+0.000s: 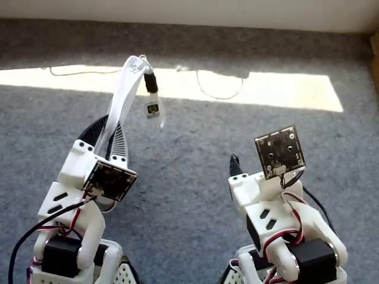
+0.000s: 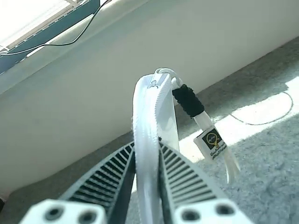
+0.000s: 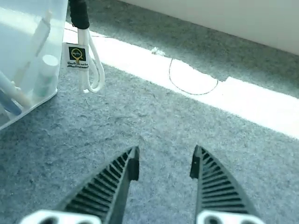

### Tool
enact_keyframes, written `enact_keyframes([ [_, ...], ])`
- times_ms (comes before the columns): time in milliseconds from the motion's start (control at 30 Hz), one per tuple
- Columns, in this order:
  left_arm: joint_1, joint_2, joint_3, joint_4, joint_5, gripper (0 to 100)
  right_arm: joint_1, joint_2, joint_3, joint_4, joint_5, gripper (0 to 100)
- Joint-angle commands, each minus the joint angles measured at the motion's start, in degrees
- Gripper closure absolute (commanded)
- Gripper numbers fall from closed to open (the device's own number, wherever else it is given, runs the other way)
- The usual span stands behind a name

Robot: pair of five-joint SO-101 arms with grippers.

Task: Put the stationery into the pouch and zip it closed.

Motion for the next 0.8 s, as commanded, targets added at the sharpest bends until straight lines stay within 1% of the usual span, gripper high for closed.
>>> enact_keyframes([
  [0, 3.7, -1.0, 1.7, -1.8, -0.5, 99, -0.2, 0.4, -3.0, 0.4, -0.4, 82.1],
  [100, 6.3, -1.0, 3.6, -1.8, -0.3, 99, 0.0, 0.4, -2.9, 0.6, -0.4, 82.1],
  [167, 7.8, -1.0, 4.4, -1.8, 1.9, 98, 1.5, 0.4, -3.3, 2.3, -0.3, 82.1],
  [233, 8.9, -1.0, 5.1, -1.8, 3.8, 93, 3.6, 0.4, -3.5, 3.5, -0.3, 82.1],
  [333, 10.7, -1.0, 6.0, -1.6, 6.1, 83, 6.9, -0.7, -3.5, 3.6, -0.2, 82.1],
  [367, 11.3, -1.0, 6.1, -1.5, 6.8, 82, 7.5, -1.7, -3.4, 3.5, -0.2, 82.1],
  [467, 13.4, -1.0, 5.6, -0.4, 7.0, 81, 8.0, -5.3, -3.4, 3.5, -0.2, 82.1],
  [533, 15.0, -1.0, 4.3, 1.9, 7.0, 81, 7.9, -7.2, -3.4, 3.5, 0.5, 82.1],
  [633, 17.5, -1.0, 0.7, 6.4, 7.1, 81, 7.9, -8.1, -3.2, 3.4, 3.7, 82.1],
  [767, 20.1, -1.0, -3.9, 11.0, 7.2, 81, 7.8, -8.1, -3.3, 3.4, 3.9, 82.1],
])
